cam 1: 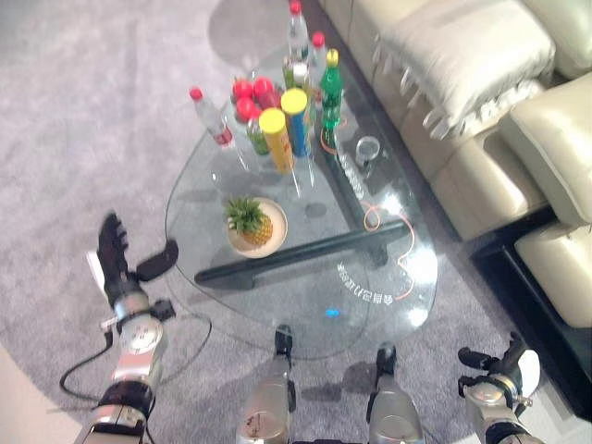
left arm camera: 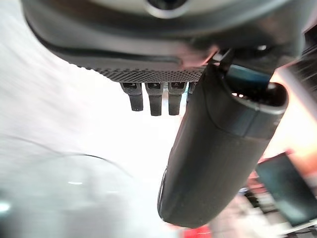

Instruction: Pick up the fruit to the plate

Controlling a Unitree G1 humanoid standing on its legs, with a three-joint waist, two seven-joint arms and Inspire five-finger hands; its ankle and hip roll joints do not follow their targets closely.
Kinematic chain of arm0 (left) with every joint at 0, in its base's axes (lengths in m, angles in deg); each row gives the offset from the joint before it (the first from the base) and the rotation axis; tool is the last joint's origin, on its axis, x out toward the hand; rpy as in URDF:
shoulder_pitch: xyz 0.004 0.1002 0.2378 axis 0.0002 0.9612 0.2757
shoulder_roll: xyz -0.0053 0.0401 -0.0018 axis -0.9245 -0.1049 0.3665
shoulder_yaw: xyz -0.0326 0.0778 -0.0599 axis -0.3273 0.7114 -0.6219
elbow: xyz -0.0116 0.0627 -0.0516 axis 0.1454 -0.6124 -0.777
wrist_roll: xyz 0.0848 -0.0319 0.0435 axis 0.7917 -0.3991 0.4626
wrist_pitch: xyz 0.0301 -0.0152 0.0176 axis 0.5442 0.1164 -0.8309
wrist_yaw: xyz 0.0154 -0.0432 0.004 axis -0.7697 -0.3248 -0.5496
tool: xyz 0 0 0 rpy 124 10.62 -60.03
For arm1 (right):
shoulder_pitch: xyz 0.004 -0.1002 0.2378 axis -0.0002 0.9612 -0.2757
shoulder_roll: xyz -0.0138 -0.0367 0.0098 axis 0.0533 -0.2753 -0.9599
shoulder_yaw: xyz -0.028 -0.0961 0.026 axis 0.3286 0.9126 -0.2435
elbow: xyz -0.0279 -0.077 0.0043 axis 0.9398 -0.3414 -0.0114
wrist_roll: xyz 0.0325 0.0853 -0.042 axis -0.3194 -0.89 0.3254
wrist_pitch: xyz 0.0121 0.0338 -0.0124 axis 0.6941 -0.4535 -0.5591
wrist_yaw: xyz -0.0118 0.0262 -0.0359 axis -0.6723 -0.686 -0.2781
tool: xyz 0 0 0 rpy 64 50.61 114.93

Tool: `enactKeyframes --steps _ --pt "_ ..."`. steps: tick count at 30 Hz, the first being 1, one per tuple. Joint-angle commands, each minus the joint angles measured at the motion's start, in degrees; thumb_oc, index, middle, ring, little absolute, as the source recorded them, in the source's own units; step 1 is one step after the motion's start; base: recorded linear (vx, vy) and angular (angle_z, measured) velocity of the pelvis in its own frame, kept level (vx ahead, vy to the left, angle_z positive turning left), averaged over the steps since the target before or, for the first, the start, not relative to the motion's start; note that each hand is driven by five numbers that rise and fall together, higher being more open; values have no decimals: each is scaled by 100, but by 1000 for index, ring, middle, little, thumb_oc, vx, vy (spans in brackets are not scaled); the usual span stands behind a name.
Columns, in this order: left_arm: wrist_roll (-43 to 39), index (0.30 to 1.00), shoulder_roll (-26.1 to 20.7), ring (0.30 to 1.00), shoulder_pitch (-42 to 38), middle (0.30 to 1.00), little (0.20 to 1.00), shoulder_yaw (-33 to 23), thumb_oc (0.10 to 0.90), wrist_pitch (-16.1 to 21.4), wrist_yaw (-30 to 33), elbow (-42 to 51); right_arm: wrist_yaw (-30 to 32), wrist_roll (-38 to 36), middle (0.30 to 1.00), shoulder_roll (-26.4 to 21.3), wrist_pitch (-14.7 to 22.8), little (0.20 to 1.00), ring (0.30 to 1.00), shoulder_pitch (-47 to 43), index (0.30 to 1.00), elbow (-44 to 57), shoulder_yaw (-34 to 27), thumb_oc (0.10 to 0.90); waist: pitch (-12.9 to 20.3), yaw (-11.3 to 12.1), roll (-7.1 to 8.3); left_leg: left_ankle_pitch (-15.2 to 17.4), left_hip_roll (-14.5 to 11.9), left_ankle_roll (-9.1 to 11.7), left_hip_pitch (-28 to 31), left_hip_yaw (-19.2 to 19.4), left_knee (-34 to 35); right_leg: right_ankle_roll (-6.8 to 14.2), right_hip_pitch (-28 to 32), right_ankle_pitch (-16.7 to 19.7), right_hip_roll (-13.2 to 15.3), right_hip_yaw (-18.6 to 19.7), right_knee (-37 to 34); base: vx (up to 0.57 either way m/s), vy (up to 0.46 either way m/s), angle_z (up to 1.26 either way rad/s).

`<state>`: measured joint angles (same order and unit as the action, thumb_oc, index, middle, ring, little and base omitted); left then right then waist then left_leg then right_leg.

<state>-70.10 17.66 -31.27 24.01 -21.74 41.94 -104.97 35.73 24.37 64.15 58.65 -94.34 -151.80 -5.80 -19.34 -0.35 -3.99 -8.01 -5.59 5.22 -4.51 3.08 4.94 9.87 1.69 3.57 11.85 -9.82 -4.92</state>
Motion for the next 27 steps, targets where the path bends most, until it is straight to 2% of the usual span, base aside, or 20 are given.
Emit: enactKeyframes --steps 1,3,5,8,13,20,27 --pt "30 900 -86 900 -148 900 900 -388 800 -295 -778 -929 -454 239 900 -294 -191 900 900 402 900 -337 -254 800 868 -3 235 493 47 42 407 -5 6 -82 -146 -151 -65 193 485 155 -7 -4" --pt "237 900 51 900 56 900 900 -352 800 -780 -1255 -1446 -927 187 900 -280 -457 900 900 493 900 -498 -241 800 1026 -6 253 536 21 54 533 9 6 -80 12 -153 -75 148 407 118 -4 -2" --pt "520 900 190 900 247 900 900 -279 800 -957 -1452 -1868 -1297 245 900 -271 -620 900 900 526 900 -675 -213 800 1131 -13 266 574 -11 67 649 44 6 -73 138 -154 -85 118 351 76 12 0" --pt "810 900 423 900 461 900 900 -226 800 -1367 -2222 -2405 -1815 510 900 -207 -677 900 900 563 900 -986 -178 800 1289 -19 286 645 -67 78 790 99 6 -66 297 -199 -96 83 297 66 23 -1" --pt "982 900 680 900 545 900 900 25 800 -1918 -2943 -2626 -2423 470 900 -39 -1001 900 900 522 900 -1208 -52 800 1421 -29 300 745 -94 63 960 146 6 -65 463 -253 -107 41 252 41 14 0" --pt "1039 900 826 900 483 900 900 425 800 -2339 -3706 -2699 -2978 697 900 166 -1185 900 900 448 900 -1259 262 800 1491 -96 274 805 -152 50 1107 260 6 -46 562 -247 -80 26 198 12 10 -7" --pt "1006 900 919 900 419 900 900 564 800 -2453 -3735 -2697 -3006 761 900 276 -1639 900 900 383 900 -1261 526 800 1516 -138 238 802 -200 83 1140 291 6 -53 590 -244 -75 23 151 -2 6 -3"
